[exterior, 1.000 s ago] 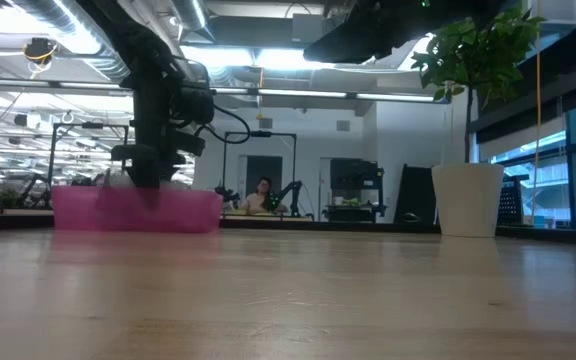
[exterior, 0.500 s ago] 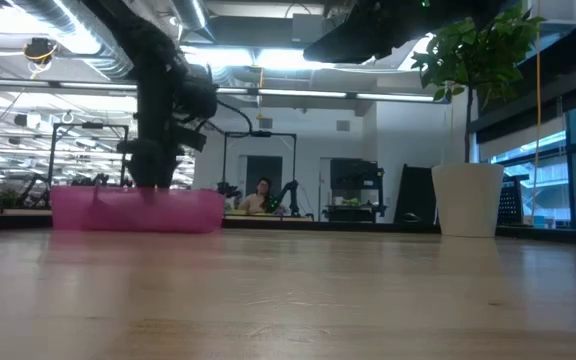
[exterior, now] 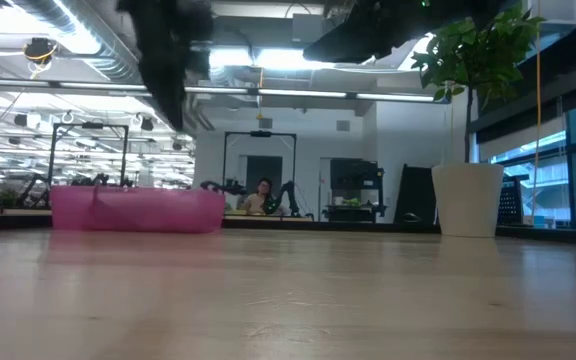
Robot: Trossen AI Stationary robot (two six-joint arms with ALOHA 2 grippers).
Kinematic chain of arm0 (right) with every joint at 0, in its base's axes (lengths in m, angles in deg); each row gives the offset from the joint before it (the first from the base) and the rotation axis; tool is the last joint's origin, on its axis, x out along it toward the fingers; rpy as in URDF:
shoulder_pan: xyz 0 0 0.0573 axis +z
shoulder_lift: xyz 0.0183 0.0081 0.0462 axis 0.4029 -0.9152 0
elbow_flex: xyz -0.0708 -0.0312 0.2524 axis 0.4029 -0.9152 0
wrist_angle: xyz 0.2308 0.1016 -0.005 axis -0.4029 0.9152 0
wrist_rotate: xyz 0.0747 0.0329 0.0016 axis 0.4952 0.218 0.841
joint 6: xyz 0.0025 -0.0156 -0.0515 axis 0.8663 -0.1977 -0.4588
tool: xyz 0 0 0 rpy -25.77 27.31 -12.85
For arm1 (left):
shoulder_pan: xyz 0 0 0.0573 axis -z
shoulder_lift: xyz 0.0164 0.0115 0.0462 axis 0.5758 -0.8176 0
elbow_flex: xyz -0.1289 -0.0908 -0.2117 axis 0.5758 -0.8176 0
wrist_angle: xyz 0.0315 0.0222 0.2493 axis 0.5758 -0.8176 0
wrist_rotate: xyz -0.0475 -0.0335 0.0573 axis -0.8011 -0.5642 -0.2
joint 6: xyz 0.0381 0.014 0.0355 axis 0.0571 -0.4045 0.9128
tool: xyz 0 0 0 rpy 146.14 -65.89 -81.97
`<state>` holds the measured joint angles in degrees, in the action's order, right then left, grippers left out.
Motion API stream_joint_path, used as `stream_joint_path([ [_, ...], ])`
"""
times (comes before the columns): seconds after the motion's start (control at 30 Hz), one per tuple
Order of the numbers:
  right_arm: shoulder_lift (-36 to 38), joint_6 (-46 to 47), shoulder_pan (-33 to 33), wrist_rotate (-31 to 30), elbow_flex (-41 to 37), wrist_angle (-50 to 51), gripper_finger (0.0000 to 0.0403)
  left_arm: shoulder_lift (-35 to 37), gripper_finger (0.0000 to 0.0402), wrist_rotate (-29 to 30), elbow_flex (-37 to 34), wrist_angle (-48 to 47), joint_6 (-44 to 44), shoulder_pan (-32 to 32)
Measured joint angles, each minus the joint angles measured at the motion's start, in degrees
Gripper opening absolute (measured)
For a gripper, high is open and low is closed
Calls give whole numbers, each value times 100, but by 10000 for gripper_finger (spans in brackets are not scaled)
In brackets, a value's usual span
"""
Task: Roll microfiber towels into tight, uniform cylinder then place into a basket
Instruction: Return to Home Position
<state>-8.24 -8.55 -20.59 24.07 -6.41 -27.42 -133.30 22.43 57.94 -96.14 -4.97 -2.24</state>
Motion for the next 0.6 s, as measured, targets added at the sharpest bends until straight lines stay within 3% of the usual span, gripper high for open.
stream_joint_path([
  [0.13,0,-1,0,1,0,2,106,837,393,-283,-92,60,-402,415],
  [0.33,0,0,0,1,0,4,106,2048,393,-298,-824,708,-968,1367],
  [0.6,0,-1,1,1,0,2,106,3008,393,-101,-1566,1609,-1397,2582],
])
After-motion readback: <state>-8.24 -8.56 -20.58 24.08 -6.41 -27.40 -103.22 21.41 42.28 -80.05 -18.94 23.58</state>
